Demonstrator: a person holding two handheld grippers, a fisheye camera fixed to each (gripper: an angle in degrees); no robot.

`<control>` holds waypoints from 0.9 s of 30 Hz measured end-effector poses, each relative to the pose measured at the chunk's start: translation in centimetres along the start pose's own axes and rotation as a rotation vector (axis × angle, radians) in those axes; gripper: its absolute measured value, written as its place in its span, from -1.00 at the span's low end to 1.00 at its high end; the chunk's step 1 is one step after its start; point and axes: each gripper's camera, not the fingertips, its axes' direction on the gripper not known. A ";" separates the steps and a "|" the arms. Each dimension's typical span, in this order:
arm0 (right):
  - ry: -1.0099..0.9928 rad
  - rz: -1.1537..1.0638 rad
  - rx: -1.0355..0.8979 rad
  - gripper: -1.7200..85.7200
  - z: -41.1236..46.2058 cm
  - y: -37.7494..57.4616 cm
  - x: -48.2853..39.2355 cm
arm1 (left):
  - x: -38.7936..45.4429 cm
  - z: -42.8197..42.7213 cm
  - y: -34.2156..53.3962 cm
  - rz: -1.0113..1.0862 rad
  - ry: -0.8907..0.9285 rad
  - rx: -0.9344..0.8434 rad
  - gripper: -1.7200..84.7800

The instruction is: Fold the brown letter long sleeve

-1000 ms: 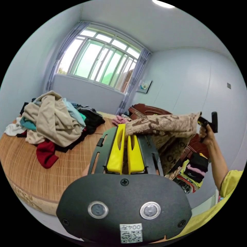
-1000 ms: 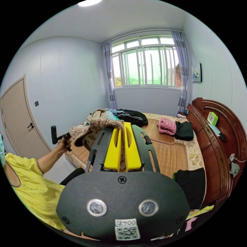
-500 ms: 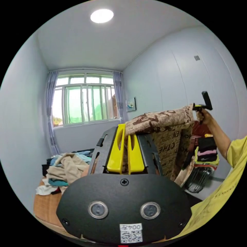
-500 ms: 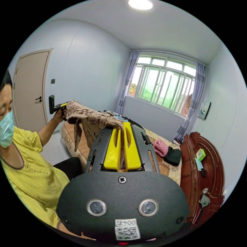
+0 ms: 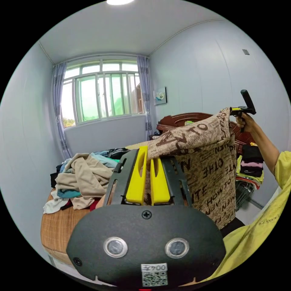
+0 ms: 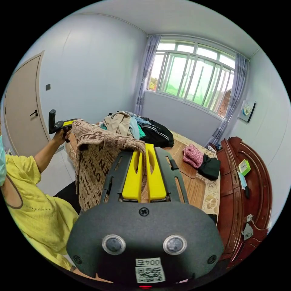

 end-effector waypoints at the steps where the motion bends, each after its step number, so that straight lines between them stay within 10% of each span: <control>1: 0.003 0.013 -0.019 -0.98 2.8 -0.6 0.8 | -1.2 2.4 -0.2 -0.024 0.006 -0.041 -0.97; 12: -0.036 0.253 -0.241 -0.93 32.4 -2.7 8.3 | -8.8 27.0 -0.2 -0.128 -0.048 -0.421 -0.94; 17: 0.045 0.412 -0.610 -0.39 47.7 -1.2 10.9 | -12.4 38.4 2.5 -0.273 0.003 -0.672 -0.75; 22: -0.066 0.490 -0.531 -0.53 50.1 1.0 11.3 | -15.9 44.4 7.7 -0.564 0.258 -0.760 -0.64; 27: -0.425 0.488 -0.461 -0.77 48.9 5.9 6.3 | -10.3 40.9 8.5 -0.344 0.183 -0.735 -0.64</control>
